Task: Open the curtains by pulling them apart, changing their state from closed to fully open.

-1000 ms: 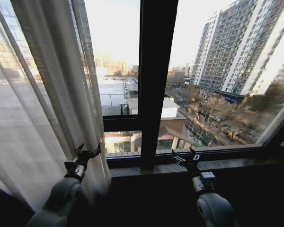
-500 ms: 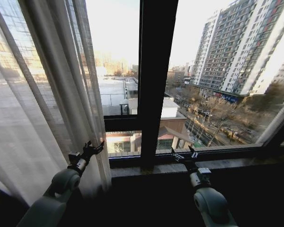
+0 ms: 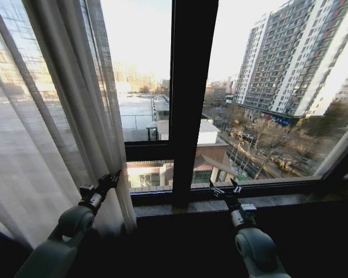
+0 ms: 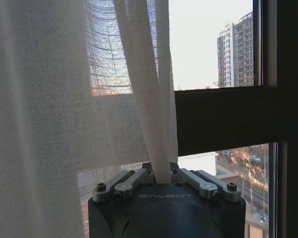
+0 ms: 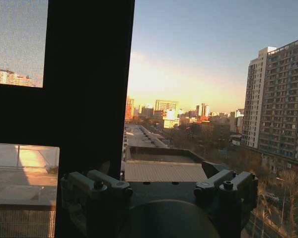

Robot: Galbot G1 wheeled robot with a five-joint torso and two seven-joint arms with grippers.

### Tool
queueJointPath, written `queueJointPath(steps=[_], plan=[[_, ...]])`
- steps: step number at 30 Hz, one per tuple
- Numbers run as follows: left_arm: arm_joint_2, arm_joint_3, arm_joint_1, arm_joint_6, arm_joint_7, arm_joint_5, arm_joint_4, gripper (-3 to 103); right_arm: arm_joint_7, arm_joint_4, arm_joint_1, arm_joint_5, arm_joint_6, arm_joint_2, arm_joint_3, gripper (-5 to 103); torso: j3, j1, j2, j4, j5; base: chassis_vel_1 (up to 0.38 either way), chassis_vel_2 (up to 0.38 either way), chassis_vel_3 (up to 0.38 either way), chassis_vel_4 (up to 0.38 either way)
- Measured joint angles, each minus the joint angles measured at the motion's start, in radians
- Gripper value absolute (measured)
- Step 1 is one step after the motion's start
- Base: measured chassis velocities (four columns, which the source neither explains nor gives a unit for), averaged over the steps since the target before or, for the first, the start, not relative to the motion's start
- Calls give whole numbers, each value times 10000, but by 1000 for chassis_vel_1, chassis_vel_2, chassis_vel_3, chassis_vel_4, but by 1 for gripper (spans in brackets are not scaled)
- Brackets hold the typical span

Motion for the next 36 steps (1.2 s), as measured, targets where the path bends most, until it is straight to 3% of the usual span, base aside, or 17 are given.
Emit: queueJointPath(steps=[2, 4, 13, 23, 36], plan=[[-39, -113, 173, -2, -11, 3, -117, 3, 4, 28, 17, 1, 0, -10, -36, 100, 0, 0, 0, 0, 0, 0, 0, 0, 0], [-47, -193, 273, -4, -16, 4, -185, 1, 5, 46, 18, 1, 0, -25, -50, 100, 0, -1, 0, 0, 0, 0, 0, 0, 0], [-25, -752, 1029, -31, -32, 9, -698, 0, -131, 120, -155, -1009, 64, -63, -96, 100, -1, -1, 0, 0, 1, 0, 0, 0, 0], [-182, -1178, 1807, -44, -51, 40, -1339, 0, -132, 493, -611, -1082, 174, -107, -77, 100, -1, -2, 0, 0, 1, 45, 48, -50, -50], [-256, -1846, 2738, -182, -397, 43, -2365, 0, -149, 993, -986, -1050, 209, -104, -132, 100, -1, -3, 1, 2, 0, 243, 254, -254, -247]])
